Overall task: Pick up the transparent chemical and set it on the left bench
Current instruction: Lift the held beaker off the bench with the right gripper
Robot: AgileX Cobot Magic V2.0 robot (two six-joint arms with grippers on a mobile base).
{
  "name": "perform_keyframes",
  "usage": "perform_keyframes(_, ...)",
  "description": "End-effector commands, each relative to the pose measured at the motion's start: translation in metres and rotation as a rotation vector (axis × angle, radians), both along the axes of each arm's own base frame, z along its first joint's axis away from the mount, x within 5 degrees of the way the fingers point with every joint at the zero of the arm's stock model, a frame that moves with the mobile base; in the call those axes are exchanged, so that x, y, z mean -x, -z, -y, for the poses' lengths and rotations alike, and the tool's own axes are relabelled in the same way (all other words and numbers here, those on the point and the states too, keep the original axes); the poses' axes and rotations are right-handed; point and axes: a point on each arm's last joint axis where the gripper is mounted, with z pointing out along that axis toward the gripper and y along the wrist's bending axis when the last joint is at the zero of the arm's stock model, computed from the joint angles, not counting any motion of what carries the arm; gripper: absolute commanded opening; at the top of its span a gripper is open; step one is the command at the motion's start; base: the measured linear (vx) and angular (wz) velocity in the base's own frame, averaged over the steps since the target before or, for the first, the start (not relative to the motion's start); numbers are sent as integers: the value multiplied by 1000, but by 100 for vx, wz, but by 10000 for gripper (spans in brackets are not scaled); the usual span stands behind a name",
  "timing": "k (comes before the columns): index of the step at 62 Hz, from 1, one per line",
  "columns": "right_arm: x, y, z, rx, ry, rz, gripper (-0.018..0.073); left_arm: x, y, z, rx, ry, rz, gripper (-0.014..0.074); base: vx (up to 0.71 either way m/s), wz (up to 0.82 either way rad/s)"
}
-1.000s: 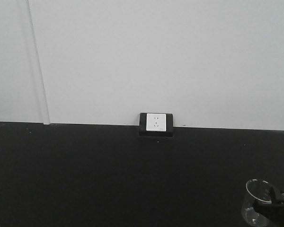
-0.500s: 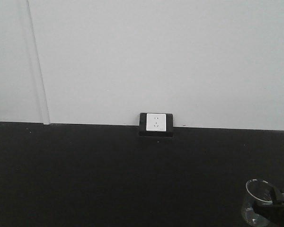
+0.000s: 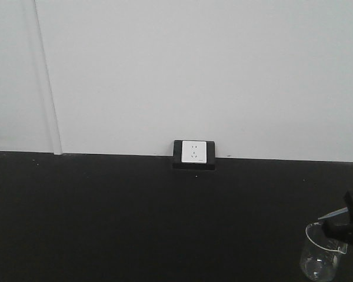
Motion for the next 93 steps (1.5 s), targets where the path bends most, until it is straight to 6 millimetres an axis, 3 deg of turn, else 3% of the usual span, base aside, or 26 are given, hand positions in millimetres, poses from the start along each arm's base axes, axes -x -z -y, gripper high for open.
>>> perform_keyframes(1,12,-42,-1,36,-6,137,-4,1,-3,0,14,1,81,-3,0,0)
perform_keyframes(11,39,-75,-4,55,-19,92,-3,1,-3,0,14,1,81,-3,0,0)
perform_keyframes(29,103,-126,-6,83,0,-167,-3,1,-3,0,14,1,81,-3,0,0)
perform_keyframes(49,157,-132,-7,120,23,-283,-3,1,-3,0,14,1,81,-3,0,0)
perform_keyframes(64,172,-140,-8,132,27,-222,-3,1,-3,0,14,1,81,-3,0,0)
perform_keyframes(93,173,-140,-8,133,28,-219,-3,1,-3,0,14,1,81,-3,0,0)
